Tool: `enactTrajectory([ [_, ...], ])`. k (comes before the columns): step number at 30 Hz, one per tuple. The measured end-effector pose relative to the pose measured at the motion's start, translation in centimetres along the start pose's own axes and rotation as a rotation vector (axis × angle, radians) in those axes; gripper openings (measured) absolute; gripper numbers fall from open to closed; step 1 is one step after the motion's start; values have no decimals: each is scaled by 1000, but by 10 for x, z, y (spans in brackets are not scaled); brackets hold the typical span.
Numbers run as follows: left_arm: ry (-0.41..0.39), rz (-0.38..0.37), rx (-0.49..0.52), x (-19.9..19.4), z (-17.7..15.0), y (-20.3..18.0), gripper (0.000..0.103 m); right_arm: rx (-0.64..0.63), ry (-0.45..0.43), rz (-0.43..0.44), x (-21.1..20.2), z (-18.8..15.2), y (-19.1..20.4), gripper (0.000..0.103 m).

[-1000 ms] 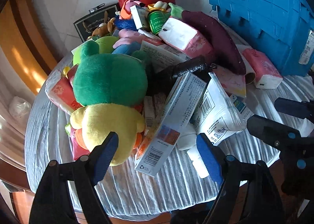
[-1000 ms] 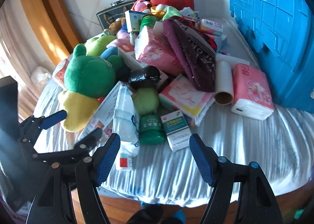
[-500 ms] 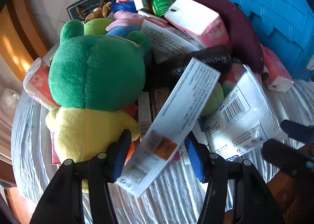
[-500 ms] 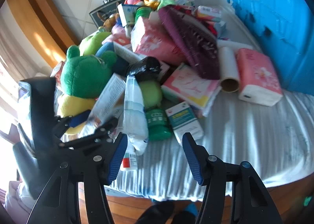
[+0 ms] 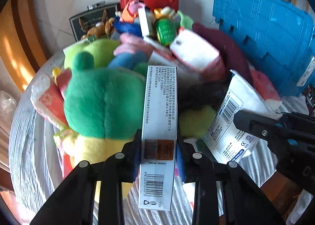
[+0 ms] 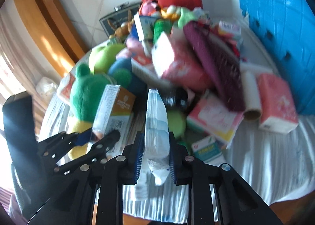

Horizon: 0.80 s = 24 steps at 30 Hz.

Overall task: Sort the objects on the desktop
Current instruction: 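Carry the box and sachet in both grippers over the blue crate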

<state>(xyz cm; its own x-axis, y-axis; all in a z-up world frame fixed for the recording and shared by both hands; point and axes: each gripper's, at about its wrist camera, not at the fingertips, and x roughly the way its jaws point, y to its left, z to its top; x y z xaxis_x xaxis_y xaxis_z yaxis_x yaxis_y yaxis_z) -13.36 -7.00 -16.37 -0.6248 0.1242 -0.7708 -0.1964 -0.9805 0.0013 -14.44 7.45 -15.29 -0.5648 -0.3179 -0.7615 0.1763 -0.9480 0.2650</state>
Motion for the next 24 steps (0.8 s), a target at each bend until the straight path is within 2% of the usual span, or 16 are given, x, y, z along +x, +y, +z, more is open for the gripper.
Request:
enactTrajectory([
  [4, -85, -17, -12, -24, 12, -2, 30, -27, -75, -44, -20, 19, 9, 22],
  [8, -156, -23, -29, -44, 37, 6, 30, -66, -156, -73, -47, 36, 19, 22],
  [14, -250, -22, -13, -80, 76, -7, 30, -114, -313, -115, -109, 68, 19, 22],
  [19, -340, -47, 14, -105, 111, -47, 30, -128, -436, -158, -163, 96, -5, 22],
  [24, -437, -59, 39, -128, 150, -115, 30, -135, -564, -200, -224, 127, -65, 22],
])
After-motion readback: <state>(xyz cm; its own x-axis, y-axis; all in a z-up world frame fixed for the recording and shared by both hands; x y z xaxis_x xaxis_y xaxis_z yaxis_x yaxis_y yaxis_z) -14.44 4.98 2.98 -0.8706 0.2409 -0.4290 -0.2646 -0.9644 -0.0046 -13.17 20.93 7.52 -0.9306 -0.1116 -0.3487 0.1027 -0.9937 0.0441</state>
